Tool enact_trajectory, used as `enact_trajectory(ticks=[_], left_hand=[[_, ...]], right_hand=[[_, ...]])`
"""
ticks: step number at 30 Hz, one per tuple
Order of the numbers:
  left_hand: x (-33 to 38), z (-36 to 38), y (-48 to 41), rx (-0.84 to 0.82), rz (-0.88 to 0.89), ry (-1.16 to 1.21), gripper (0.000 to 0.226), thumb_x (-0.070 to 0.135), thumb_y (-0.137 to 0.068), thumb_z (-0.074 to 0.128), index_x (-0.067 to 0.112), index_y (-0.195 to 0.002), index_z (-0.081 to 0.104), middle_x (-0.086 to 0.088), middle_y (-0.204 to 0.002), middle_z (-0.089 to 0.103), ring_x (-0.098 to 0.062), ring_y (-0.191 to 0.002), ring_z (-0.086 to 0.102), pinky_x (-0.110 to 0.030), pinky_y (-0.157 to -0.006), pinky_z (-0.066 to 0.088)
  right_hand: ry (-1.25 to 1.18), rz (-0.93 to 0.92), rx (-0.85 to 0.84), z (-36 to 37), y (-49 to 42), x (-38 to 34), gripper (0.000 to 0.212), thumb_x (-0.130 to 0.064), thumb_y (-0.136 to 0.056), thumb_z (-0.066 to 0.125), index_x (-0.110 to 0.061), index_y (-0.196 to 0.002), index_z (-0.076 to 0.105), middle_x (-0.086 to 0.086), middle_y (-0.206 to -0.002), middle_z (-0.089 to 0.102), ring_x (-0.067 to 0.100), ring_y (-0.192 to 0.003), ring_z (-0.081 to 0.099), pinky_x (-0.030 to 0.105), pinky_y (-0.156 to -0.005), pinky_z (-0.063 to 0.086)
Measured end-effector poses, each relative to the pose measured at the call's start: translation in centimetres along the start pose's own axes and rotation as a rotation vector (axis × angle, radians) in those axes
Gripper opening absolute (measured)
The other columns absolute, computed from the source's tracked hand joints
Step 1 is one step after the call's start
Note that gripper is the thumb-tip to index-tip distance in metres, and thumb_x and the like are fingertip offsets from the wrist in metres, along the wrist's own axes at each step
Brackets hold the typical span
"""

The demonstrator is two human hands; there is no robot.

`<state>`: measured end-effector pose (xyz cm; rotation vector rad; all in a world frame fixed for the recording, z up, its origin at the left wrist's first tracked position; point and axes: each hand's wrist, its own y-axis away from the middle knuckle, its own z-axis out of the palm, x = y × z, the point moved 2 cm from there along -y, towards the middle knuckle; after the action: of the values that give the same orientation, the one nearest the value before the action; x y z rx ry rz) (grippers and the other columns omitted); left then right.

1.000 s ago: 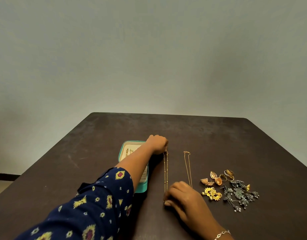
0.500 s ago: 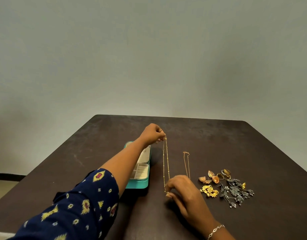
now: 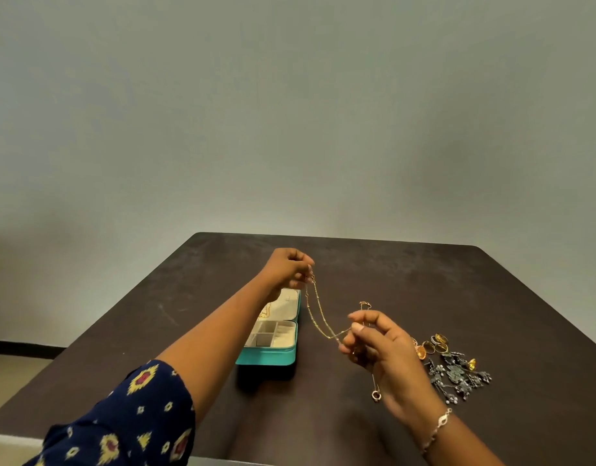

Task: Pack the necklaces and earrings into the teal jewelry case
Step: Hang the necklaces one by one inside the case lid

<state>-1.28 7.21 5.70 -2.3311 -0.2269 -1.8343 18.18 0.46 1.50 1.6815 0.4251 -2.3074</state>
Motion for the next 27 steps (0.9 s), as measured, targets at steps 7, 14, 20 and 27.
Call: enact_trajectory(ticks=[7, 14, 20, 27], left_hand=[[0.2, 1.8, 2.7, -0.067, -0.033, 0.132, 0.020, -0.003, -0.089, 0.046, 0.004, -0.084, 0.064, -0.007, -0.071, 0.063, -0.009, -0.055, 0.063, -0.019, -0.055, 0.052], [1.3, 3.9, 4.5, -0.140, -0.025, 0.131, 0.015, -0.001, -0.088, 0.052, 0.009, -0.087, 0.063, -0.005, -0.072, 0.064, -0.008, -0.057, 0.063, -0.018, -0.056, 0.050], [1.4, 5.2, 5.3, -0.172, -0.045, 0.114, 0.014, -0.002, -0.088, 0.050, 0.008, -0.087, 0.060, -0.006, -0.073, 0.064, -0.009, -0.056, 0.063, -0.017, -0.052, 0.051], [1.3, 5.9, 6.0, -0.205, -0.080, 0.102, 0.010, 0.006, -0.091, 0.050, 0.005, -0.098, 0.058, -0.008, -0.078, 0.063, -0.015, -0.063, 0.064, -0.025, -0.062, 0.052]], right_hand=[[-0.076, 0.103, 0.017, -0.7, -0.2, -1.5, 0.021, -0.005, -0.092, 0.044, -0.008, -0.092, 0.065, 0.004, -0.074, 0.070, 0.013, -0.061, 0.068, 0.019, -0.055, 0.051], [-0.010, 0.075, -0.002, -1.0, -0.2, -2.2, 0.042, 0.011, -0.091, 0.032, -0.014, -0.112, 0.058, 0.000, -0.109, 0.066, 0.020, -0.083, 0.071, 0.022, -0.063, 0.055], [0.020, 0.045, -0.047, -0.5, -0.1, -1.8, 0.054, 0.017, -0.086, 0.033, -0.018, -0.126, 0.047, -0.004, -0.119, 0.057, 0.019, -0.084, 0.070, 0.024, -0.071, 0.055], [0.034, 0.015, -0.077, -0.3, -0.3, -1.2, 0.059, 0.019, -0.085, 0.037, -0.016, -0.132, 0.042, -0.005, -0.118, 0.060, 0.020, -0.088, 0.068, 0.024, -0.070, 0.054]])
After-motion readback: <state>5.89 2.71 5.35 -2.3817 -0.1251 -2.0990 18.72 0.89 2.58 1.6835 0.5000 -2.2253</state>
